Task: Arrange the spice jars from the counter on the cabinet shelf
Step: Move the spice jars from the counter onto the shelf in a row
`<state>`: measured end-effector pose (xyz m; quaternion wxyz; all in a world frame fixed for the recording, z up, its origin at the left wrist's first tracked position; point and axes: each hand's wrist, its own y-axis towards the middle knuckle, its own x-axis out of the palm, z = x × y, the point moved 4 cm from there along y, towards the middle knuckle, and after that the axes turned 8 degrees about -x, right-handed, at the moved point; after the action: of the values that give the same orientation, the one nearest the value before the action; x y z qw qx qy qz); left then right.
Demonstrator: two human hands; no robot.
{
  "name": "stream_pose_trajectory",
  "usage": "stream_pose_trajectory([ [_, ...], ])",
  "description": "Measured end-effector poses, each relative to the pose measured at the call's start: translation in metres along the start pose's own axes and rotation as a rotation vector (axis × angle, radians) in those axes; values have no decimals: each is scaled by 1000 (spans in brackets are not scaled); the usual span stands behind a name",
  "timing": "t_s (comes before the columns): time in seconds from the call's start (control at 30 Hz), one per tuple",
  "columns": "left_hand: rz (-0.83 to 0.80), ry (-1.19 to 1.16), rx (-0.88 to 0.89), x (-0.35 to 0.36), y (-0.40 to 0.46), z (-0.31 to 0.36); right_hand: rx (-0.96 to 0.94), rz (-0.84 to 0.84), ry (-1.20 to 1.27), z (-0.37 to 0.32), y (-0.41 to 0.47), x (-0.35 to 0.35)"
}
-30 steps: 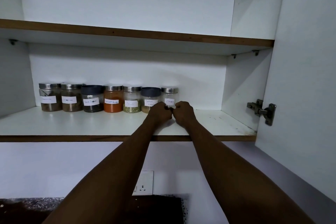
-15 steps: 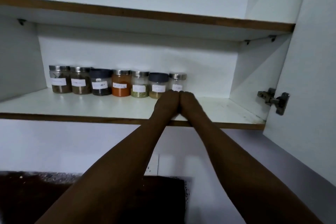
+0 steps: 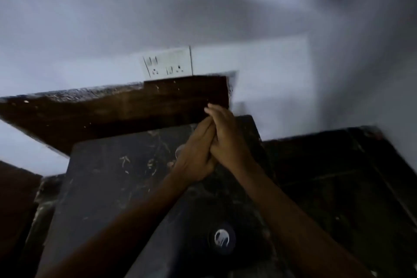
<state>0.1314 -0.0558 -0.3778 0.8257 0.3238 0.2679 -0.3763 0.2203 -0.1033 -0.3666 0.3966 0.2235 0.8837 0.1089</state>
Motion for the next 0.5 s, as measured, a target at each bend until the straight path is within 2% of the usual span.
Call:
stream_pose_trajectory([
  [0.13, -296, 0, -93, 56, -70, -46, 260, -84, -66, 41, -88, 64],
  [0.27, -584, 72, -159, 98, -131, -73, 538, -326, -297, 59, -157, 108],
  [0.33, -777, 69, -222, 116, -162, -83, 672, -381, -359, 56, -190, 123],
  [0.43, -993, 59, -266, 133, -201, -94, 893, -396, -253, 52, -231, 139],
  [0.5, -961, 173, -217, 138, -211, -97, 1049, -353, -105, 49, -245, 144],
])
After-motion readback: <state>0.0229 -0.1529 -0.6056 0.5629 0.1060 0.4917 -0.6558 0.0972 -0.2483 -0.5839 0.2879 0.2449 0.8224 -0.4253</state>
